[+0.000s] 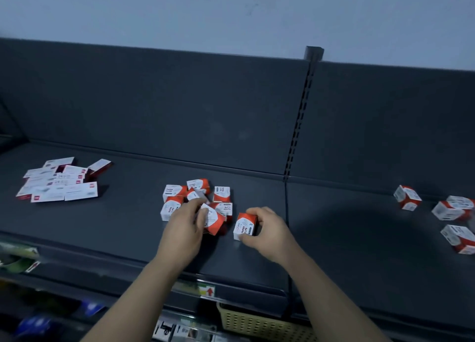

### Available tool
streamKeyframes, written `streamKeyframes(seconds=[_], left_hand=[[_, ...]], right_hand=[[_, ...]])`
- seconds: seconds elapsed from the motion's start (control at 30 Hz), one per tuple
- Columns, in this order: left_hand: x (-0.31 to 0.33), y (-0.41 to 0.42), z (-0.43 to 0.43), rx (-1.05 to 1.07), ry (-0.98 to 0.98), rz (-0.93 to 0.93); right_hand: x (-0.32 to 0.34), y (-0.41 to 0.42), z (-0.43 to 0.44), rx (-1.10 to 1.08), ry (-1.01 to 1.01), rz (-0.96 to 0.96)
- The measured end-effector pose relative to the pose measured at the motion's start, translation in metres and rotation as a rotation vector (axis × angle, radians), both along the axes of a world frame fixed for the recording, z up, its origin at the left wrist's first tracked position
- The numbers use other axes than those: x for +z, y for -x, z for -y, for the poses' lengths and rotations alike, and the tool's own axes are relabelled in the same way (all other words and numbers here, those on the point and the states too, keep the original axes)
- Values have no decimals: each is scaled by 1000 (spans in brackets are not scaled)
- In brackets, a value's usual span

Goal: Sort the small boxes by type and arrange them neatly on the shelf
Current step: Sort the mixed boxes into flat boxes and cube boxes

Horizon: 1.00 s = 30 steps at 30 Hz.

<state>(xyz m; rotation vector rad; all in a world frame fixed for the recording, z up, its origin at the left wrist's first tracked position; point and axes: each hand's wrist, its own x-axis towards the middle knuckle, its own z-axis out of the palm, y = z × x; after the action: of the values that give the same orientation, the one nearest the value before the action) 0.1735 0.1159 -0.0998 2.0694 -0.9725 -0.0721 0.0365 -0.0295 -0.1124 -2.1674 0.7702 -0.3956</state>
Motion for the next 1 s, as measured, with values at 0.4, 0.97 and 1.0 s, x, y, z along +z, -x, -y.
streamKeyframes(seconds=[0.4, 0.97, 1.0], left_hand=[[0, -46, 23, -41, -45, -69], [9, -23, 17, -36, -94, 101], [12, -22, 21, -32, -90, 115]], right_hand=[[1, -29, -3, -115, -68, 33], [14, 3, -8, -170, 23, -34], [17, 8, -7, -175, 41, -31]])
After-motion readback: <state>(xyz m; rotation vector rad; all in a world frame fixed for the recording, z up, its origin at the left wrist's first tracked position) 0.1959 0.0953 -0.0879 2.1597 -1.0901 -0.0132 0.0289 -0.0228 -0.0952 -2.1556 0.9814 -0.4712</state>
